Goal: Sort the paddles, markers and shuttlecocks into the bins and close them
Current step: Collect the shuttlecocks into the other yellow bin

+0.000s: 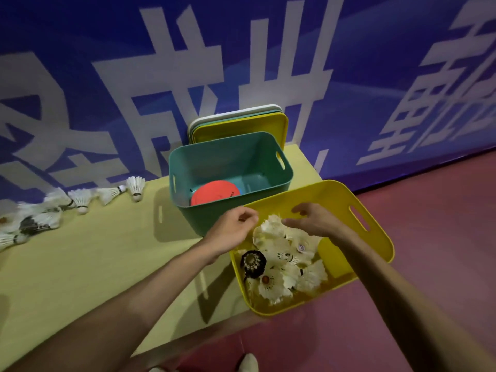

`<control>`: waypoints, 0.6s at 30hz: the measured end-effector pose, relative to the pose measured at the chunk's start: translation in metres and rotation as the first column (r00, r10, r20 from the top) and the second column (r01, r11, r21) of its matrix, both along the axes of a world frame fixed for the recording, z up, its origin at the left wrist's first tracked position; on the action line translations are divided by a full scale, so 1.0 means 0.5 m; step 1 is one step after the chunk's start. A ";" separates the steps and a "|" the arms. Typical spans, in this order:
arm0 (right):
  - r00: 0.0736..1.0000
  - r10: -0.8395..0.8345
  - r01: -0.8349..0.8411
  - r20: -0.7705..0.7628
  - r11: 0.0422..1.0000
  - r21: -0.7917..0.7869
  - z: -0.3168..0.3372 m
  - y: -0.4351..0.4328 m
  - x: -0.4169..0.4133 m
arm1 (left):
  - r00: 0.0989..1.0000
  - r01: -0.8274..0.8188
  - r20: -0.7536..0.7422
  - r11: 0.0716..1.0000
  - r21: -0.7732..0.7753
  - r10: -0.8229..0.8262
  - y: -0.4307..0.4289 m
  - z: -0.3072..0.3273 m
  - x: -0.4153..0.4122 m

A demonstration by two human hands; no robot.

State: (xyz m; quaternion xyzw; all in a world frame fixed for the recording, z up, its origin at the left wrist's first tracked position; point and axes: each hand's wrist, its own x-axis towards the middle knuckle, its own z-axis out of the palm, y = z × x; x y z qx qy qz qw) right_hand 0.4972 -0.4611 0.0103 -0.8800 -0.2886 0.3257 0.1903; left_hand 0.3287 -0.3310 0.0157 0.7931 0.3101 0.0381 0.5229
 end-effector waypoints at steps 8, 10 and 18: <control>0.986 0.164 -0.165 0.017 0.973 0.162 0.039 0.116 -0.054 | 0.968 -0.151 0.201 0.989 0.000 0.147 0.090 0.025 -0.062; 0.979 0.204 -0.198 -0.002 0.951 0.236 0.054 0.158 -0.082 | 0.950 -0.215 0.231 0.977 0.002 0.209 0.123 0.035 -0.091; 0.939 0.343 -0.336 0.035 0.885 0.322 0.067 0.380 -0.219 | 0.821 -0.531 0.231 0.847 -0.029 0.522 0.293 0.043 -0.272</control>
